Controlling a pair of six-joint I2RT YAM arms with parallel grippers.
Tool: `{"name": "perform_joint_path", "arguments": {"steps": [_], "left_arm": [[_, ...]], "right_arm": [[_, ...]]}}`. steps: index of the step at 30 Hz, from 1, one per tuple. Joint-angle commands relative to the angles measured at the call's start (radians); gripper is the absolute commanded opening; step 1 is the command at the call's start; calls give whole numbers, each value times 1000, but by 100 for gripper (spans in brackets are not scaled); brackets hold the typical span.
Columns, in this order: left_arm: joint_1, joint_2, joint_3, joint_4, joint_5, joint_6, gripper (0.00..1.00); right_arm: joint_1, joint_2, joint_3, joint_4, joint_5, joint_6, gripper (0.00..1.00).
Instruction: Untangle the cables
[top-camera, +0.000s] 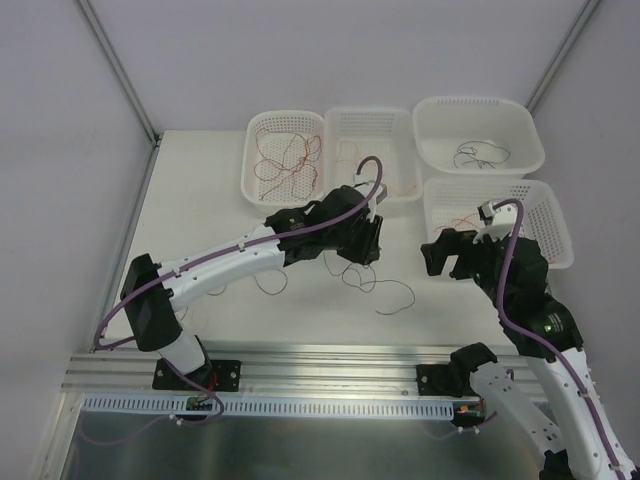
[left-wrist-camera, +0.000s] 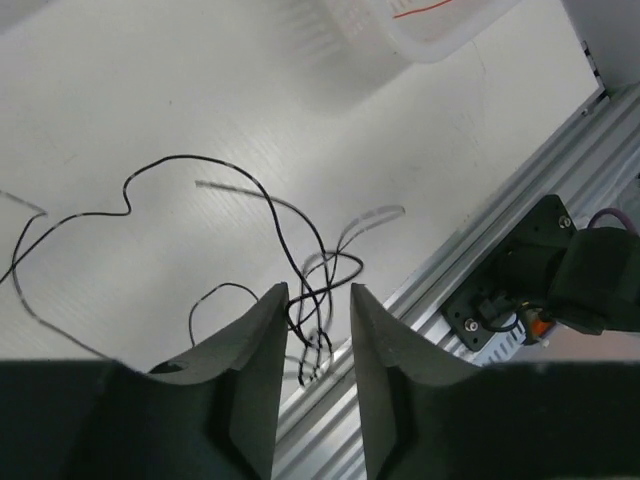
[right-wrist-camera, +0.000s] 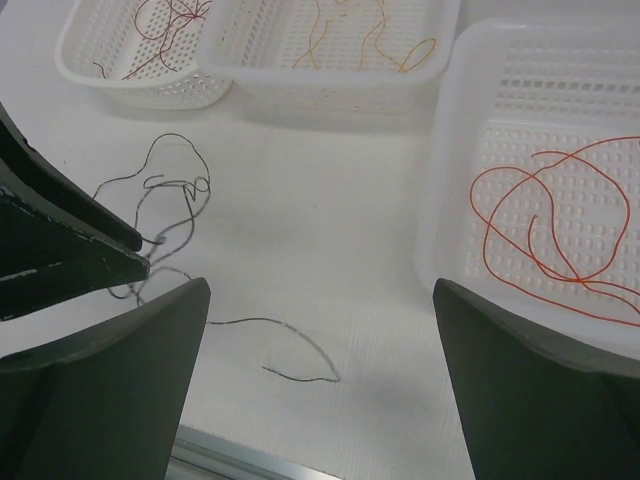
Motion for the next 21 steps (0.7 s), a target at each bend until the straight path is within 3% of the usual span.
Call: {"name": "perform_joint_path", "arguments": {"steps": [1,2,5,6,9,21], "left_arm": [[18,-33,-59,-26,-45,13,34],[30,-38,-94,-24,-62,6,45],[58,-77,-172,-26,-112,-30,66],[82,-109,-192,-26,-122,-39,81],[163,-186,-283,-27,-139,-82,96],[529,-476,-677,-106,-267,-177,99]], "right_arm": [[4,35,-7,6,-5,-21,99],[4,50,-8,5,-33,-21,99],[5,59,-19,15,-53,-17,99],[5,64,-22,18,-53,-18,99],[5,82,-27,18,-96,-26,99],[13,190,-100,41,-303,-10,100]]}}
